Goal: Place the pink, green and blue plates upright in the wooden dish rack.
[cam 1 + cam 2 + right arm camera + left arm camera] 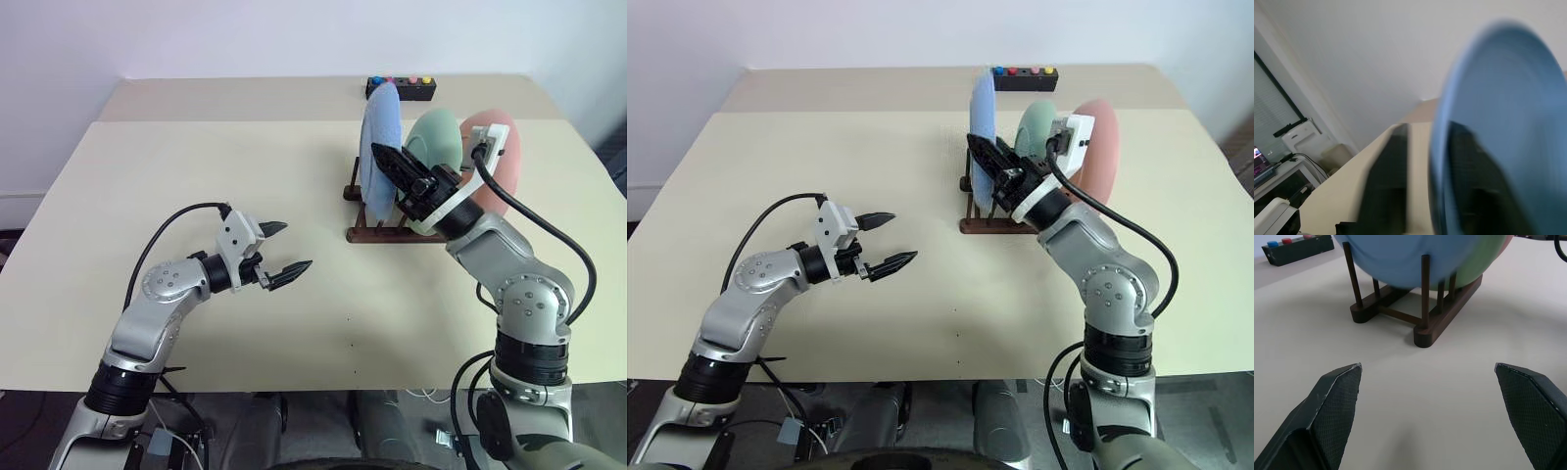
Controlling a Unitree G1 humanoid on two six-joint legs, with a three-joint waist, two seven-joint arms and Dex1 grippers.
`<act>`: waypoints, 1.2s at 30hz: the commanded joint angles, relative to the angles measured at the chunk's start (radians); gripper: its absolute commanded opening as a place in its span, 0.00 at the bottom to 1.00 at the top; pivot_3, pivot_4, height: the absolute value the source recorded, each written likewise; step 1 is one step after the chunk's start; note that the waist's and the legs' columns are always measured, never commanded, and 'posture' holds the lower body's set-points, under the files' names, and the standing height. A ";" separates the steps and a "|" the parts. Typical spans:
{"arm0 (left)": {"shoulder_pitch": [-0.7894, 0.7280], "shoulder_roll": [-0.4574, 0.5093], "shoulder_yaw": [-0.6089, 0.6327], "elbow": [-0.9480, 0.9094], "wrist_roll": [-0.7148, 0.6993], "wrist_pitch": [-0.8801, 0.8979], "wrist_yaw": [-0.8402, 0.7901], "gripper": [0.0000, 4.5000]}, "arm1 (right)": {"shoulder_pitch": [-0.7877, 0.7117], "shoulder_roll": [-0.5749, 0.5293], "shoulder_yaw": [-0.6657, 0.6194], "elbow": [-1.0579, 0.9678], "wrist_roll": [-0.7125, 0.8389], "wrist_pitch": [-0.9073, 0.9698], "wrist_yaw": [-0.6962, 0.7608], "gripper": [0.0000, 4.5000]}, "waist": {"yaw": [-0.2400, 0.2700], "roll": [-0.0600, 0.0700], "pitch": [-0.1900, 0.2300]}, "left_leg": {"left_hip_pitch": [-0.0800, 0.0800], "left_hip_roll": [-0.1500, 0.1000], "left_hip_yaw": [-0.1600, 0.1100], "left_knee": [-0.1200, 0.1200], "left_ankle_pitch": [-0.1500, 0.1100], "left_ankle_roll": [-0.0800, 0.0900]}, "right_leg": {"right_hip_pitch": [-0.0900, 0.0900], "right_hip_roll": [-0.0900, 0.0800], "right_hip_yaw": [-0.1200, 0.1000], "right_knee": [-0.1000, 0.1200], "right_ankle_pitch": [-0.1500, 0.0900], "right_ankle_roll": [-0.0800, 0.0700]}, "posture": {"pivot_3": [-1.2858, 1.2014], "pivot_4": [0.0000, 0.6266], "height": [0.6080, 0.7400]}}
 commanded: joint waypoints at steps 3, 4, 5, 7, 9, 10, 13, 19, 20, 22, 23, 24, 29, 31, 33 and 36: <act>-0.006 -0.003 0.007 -0.032 0.001 -0.007 0.002 1.00 | -0.003 -0.007 -0.025 -0.032 0.019 -0.015 0.016 0.92 | 0.000 0.000 0.000 | 0.000 0.000 0.000 0.000 0.000 0.000 | 0.000 0.000 0.000 0.000 0.000 0.000 | 0.52 0.24 1.00; -0.006 -0.003 0.008 -0.031 0.001 -0.007 0.002 1.00 | -0.004 -0.008 -0.025 -0.032 0.016 -0.015 0.016 0.99 | 0.000 0.000 0.000 | 0.000 0.000 0.000 0.000 0.000 0.000 | 0.000 0.000 0.000 0.000 0.000 0.000 | 0.52 0.24 1.00; -0.006 -0.003 0.008 -0.030 0.000 -0.007 0.001 1.00 | -0.004 -0.009 -0.025 -0.031 0.012 -0.016 0.017 0.99 | 0.000 0.000 0.000 | 0.000 0.000 0.000 0.000 0.000 0.000 | 0.000 0.000 0.000 0.000 0.000 0.000 | 0.52 0.24 1.00; -0.005 -0.003 0.008 -0.031 0.000 -0.007 0.002 1.00 | -0.004 -0.013 -0.025 -0.031 0.004 -0.018 0.019 0.99 | 0.000 0.000 0.000 | 0.000 0.000 0.000 0.000 0.000 0.000 | 0.000 0.000 0.000 0.000 0.000 0.000 | 0.52 0.24 1.00; -0.005 -0.004 0.008 -0.031 -0.001 -0.007 0.001 1.00 | -0.006 -0.023 -0.023 -0.030 -0.013 -0.022 0.023 0.99 | 0.000 0.000 0.000 | 0.000 0.000 0.000 0.000 0.000 0.000 | 0.000 0.000 0.000 0.000 0.000 0.000 | 0.52 0.24 1.00; -0.004 -0.004 0.008 -0.032 -0.001 -0.007 0.001 1.00 | -0.006 -0.029 -0.022 -0.032 -0.022 -0.024 0.025 0.99 | 0.000 0.000 0.000 | 0.000 0.000 0.000 0.000 0.000 0.000 | 0.000 0.000 0.000 0.000 0.000 0.000 | 0.52 0.24 1.00; -0.004 -0.005 0.007 -0.032 -0.002 -0.006 0.000 1.00 | -0.011 -0.047 -0.019 -0.035 -0.042 -0.028 0.036 0.99 | 0.000 0.000 0.000 | 0.000 0.000 0.000 0.000 0.000 0.000 | 0.000 0.000 0.000 0.000 0.000 0.000 | 0.52 0.24 1.00; -0.007 -0.009 0.011 -0.030 -0.008 -0.005 -0.002 1.00 | -0.019 -0.109 -0.008 -0.069 -0.091 -0.031 0.086 0.99 | 0.001 0.000 0.000 | 0.000 0.000 0.000 0.000 0.000 0.000 | 0.000 0.000 0.000 0.000 0.000 0.000 | 0.52 0.24 1.00; -0.007 -0.010 0.012 -0.031 -0.010 -0.004 -0.002 1.00 | -0.020 -0.124 -0.007 -0.077 -0.100 -0.032 0.095 0.99 | 0.001 0.000 0.000 | 0.000 0.000 0.000 0.000 0.000 0.000 | 0.000 0.000 0.000 0.000 0.000 0.000 | 0.52 0.24 1.00; -0.007 -0.012 0.012 -0.032 -0.009 -0.003 -0.001 1.00 | -0.020 -0.147 -0.009 -0.089 -0.115 -0.034 0.105 0.99 | 0.001 0.000 0.000 | 0.000 0.000 0.000 0.000 0.000 0.000 | 0.000 0.000 0.000 0.000 0.000 0.000 | 0.52 0.24 1.00; -0.007 -0.012 0.012 -0.032 -0.008 -0.004 -0.001 1.00 | -0.019 -0.159 -0.010 -0.093 -0.124 -0.037 0.110 0.99 | 0.001 0.000 0.000 | 0.000 0.000 0.000 0.000 0.000 0.000 | 0.000 0.000 0.000 0.000 0.000 0.000 | 0.52 0.24 1.00; -0.007 -0.012 0.012 -0.031 -0.007 -0.004 -0.001 1.00 | -0.018 -0.171 -0.015 -0.098 -0.126 -0.036 0.115 0.99 | 0.001 0.000 0.000 | 0.000 0.000 0.000 0.000 0.000 0.000 | 0.000 0.000 0.000 -0.001 0.000 0.000 | 0.52 0.24 1.00; -0.010 -0.018 0.006 -0.027 -0.003 -0.007 0.000 1.00 | -0.016 -0.255 -0.074 -0.149 -0.087 -0.024 0.148 0.99 | 0.003 0.000 0.000 | 0.000 0.000 0.000 0.000 0.000 0.000 | 0.000 0.000 0.000 -0.001 0.000 0.000 | 0.52 0.24 1.00; -0.013 -0.021 0.002 -0.025 0.002 -0.010 0.002 1.00 | -0.007 -0.298 -0.116 -0.182 -0.065 -0.035 0.181 0.99 | 0.003 0.000 0.000 | 0.000 0.000 0.000 0.000 0.000 0.000 | 0.000 0.000 0.000 -0.001 0.000 0.000 | 0.52 0.24 1.00; -0.018 -0.026 -0.001 -0.016 0.019 -0.018 0.014 1.00 | 0.024 -0.352 -0.183 -0.206 -0.033 -0.047 0.235 0.99 | 0.008 0.000 0.000 | -0.001 0.000 0.000 0.000 0.000 0.000 | 0.001 0.000 0.000 -0.001 0.000 0.000 | 0.52 0.24 1.00; -0.023 -0.031 0.007 0.003 0.036 -0.035 0.031 1.00 | 0.116 -0.435 -0.297 -0.206 -0.024 -0.059 0.319 0.99 | 0.010 0.000 0.000 | -0.001 0.000 0.000 0.000 0.000 0.001 | 0.002 0.000 0.000 -0.003 0.000 0.000 | 0.52 0.24 1.00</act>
